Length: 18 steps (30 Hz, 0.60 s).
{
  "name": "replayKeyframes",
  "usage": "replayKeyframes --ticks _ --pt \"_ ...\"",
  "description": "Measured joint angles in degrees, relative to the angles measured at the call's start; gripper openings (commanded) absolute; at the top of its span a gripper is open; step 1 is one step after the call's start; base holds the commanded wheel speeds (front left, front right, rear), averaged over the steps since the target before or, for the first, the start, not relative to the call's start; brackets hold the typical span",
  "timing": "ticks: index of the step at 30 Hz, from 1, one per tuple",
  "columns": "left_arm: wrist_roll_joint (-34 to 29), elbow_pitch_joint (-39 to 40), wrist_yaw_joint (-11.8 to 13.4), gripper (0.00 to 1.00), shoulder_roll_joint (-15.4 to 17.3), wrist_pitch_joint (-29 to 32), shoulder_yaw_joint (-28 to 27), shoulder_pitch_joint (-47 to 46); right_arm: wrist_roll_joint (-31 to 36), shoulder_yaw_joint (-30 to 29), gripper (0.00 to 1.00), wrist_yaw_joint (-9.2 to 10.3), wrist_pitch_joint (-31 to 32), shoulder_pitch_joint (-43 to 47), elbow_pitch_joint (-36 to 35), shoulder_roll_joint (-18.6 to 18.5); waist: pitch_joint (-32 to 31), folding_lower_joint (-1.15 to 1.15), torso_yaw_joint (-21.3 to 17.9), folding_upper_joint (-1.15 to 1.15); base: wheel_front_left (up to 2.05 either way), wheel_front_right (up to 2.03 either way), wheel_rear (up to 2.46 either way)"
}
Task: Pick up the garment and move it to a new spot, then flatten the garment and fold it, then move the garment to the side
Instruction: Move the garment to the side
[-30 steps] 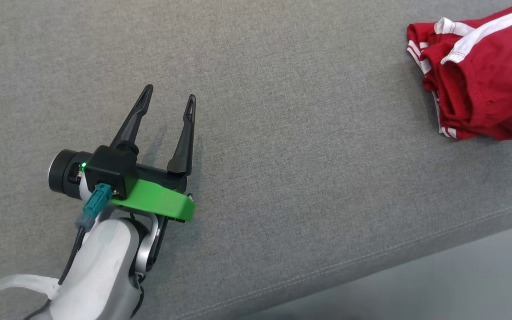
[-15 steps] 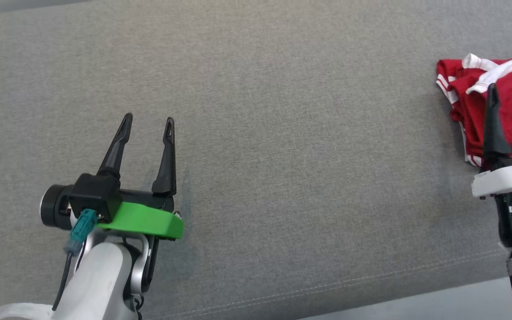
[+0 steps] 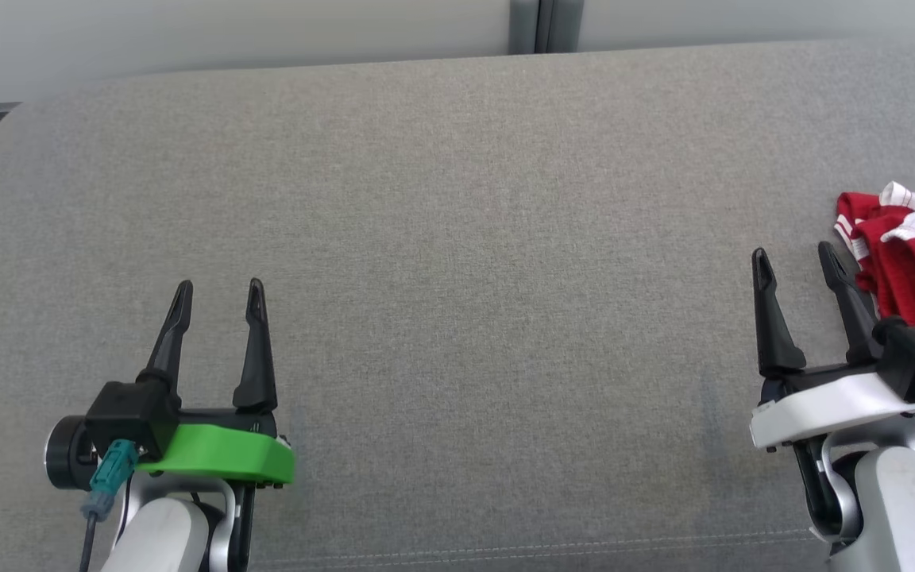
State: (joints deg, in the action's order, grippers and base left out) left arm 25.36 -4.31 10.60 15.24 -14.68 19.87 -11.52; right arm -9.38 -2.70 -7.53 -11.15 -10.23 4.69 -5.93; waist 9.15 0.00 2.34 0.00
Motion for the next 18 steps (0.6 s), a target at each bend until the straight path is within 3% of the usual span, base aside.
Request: replayKeyframes --ticks 18 --pt "0.12 -1.26 -0.08 1.0 2.05 0.0 0.42 7.56 2.03 -1.98 1.0 0.0 4.03 14.6 -6.13 2.85 -9.93 0.0 1.58 0.0 0.0 0.0 0.0"
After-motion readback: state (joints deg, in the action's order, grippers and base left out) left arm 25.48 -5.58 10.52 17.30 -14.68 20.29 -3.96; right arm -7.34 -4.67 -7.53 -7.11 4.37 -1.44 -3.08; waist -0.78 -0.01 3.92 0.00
